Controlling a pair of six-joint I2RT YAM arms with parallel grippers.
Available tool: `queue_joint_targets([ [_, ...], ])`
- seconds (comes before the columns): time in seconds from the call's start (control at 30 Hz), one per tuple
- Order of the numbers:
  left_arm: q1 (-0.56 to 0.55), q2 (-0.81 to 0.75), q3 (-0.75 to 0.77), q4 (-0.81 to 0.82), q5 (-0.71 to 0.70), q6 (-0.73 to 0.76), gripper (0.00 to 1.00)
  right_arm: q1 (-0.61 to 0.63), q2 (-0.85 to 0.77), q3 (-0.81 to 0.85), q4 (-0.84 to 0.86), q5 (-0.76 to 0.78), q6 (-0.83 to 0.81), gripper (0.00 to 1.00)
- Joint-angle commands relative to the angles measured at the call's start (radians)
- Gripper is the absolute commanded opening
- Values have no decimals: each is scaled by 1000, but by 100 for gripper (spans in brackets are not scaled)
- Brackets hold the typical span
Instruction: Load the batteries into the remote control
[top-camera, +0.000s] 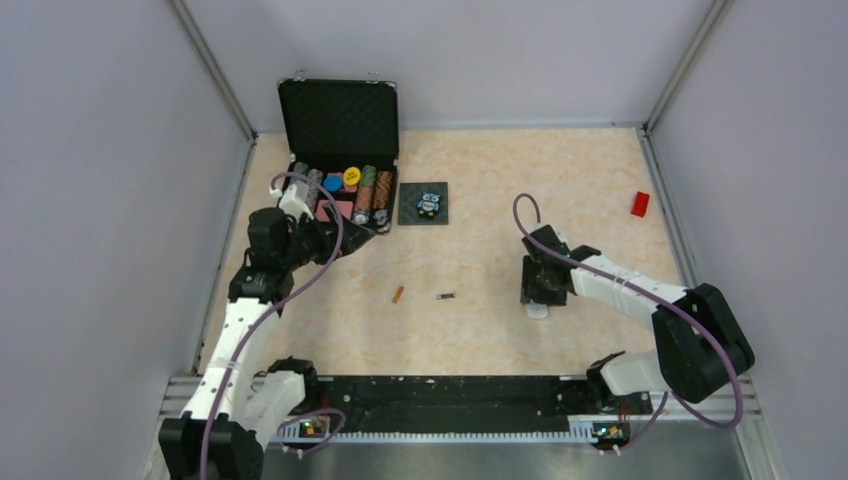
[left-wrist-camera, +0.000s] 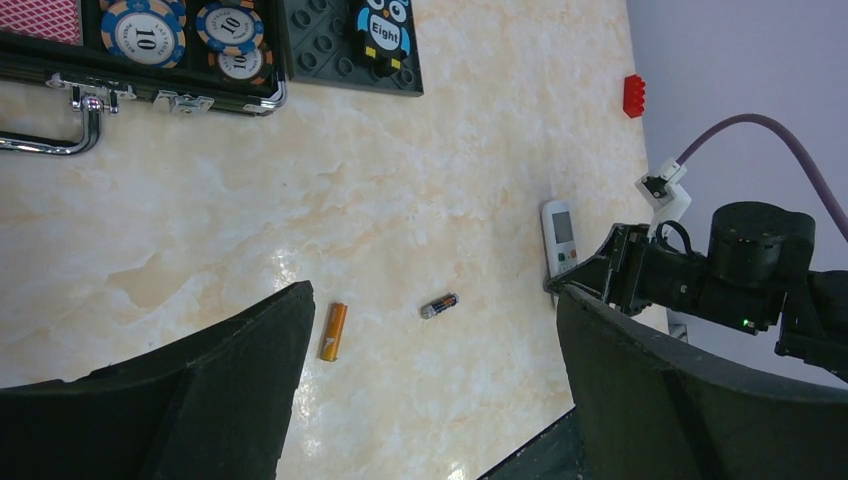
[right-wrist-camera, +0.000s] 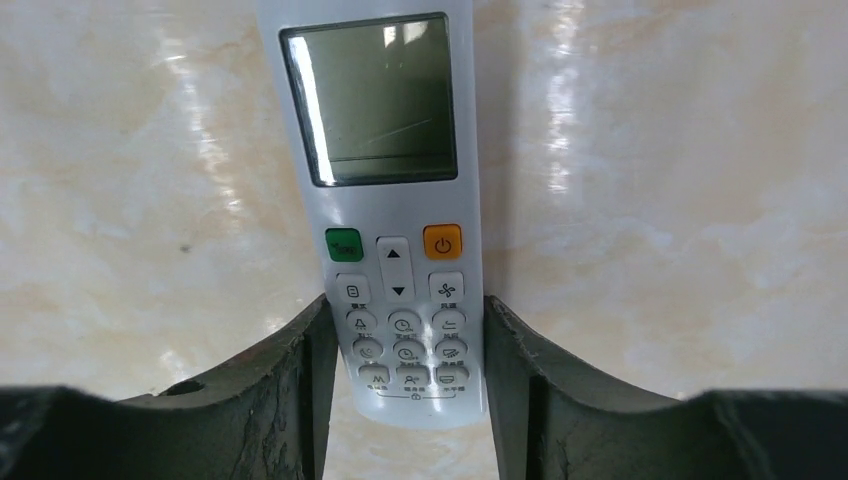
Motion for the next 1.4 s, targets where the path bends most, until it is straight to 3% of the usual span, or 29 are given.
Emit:
queue_joint_targets([
  [0.0,-2,7,8,51,12,-4,94,13,-62,1,137,-182,-30,28],
  [0.23,-3,19,61,103,90,-25,95,17,-102,82,332,-593,18,26],
  [0.43,-36,26,53,380,272,-202,96,58,-97,158,630,-827,224,24],
  [0.67,-171,80,86,544,235,-314,99,124,-28,206,1035,-969,466,24],
  [0.9,-231,159,99,738,272,-449,99,162,33,270,1196,-1013,596,24],
  [1.13,-270,224,106,807,272,-484,99,180,74,286,1282,-1050,657,24],
  [1.23,-274,244,92,889,266,-540,91,180,85,269,1337,-1056,693,24],
  [1.37,-279,261,72,966,263,-586,68,180,96,249,1361,-1053,721,24],
])
